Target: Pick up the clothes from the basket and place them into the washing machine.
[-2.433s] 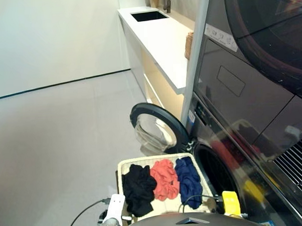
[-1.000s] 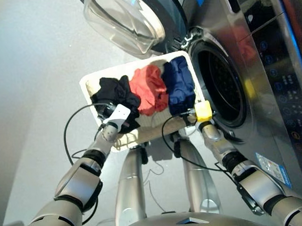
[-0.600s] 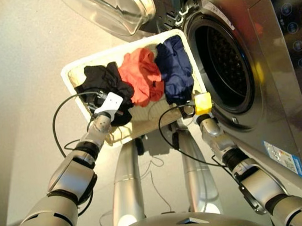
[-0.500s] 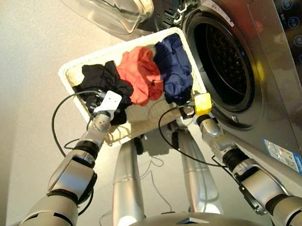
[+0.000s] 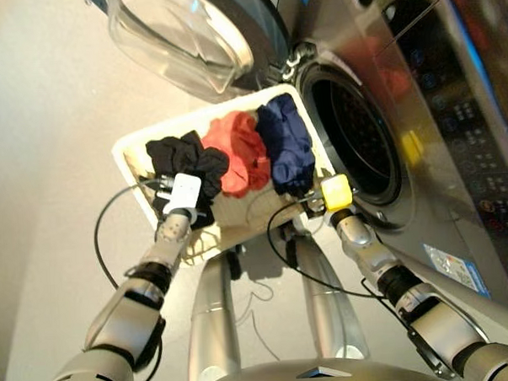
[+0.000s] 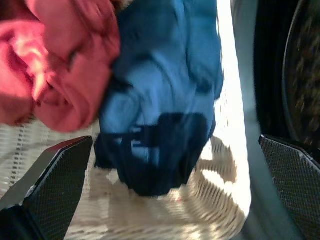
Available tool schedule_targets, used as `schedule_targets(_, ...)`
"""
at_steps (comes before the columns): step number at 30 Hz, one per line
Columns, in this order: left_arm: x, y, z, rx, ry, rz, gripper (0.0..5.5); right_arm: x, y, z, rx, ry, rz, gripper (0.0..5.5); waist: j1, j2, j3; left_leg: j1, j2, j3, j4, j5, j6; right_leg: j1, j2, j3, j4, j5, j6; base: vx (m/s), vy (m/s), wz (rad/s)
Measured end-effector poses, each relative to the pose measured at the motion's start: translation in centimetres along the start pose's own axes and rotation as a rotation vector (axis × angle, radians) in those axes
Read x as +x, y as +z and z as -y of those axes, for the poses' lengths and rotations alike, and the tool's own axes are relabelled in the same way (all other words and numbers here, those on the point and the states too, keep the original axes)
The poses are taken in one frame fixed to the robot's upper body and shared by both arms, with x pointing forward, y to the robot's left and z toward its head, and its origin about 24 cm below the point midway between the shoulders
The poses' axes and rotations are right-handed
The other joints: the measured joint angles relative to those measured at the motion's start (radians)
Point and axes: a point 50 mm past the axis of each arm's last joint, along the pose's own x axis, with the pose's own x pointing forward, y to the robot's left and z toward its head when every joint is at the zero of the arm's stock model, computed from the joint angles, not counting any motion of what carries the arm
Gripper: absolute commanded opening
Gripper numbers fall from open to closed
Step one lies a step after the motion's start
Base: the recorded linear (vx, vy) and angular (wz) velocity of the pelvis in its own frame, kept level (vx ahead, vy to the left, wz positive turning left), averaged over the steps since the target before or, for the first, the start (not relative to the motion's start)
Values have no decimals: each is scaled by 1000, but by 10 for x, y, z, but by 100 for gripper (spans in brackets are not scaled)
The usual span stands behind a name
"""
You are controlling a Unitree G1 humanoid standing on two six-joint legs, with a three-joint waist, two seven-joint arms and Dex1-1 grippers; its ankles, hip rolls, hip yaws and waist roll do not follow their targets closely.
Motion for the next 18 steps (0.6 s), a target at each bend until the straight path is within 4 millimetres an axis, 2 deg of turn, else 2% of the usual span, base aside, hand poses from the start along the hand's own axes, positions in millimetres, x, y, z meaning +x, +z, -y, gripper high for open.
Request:
schedule_targets(4, -7, 17, 11, -154, -64, 93, 0, -4, 3, 1, -159, 64, 28, 550, 20, 29, 5, 71, -12, -17, -58, 22, -6, 60, -9, -14, -15, -7, -2, 19, -26, 87)
schedule_targets(11, -17, 52, 27, -342, -191, 241, 0, -2, 33, -5, -441, 180, 184, 550, 36, 64, 12, 176, -23, -17, -125, 47, -8, 141, -15, -20, -31, -12, -5, -33, -12, 6)
schedule_targets(18, -23, 66, 49, -444, -313, 273, 0, 3, 49, -19, -642, 280, 270, 550, 47, 86, 8, 194, -23, -16, -141, 57, -12, 149, -13, -15, -30, -13, -8, 0, 0, 0)
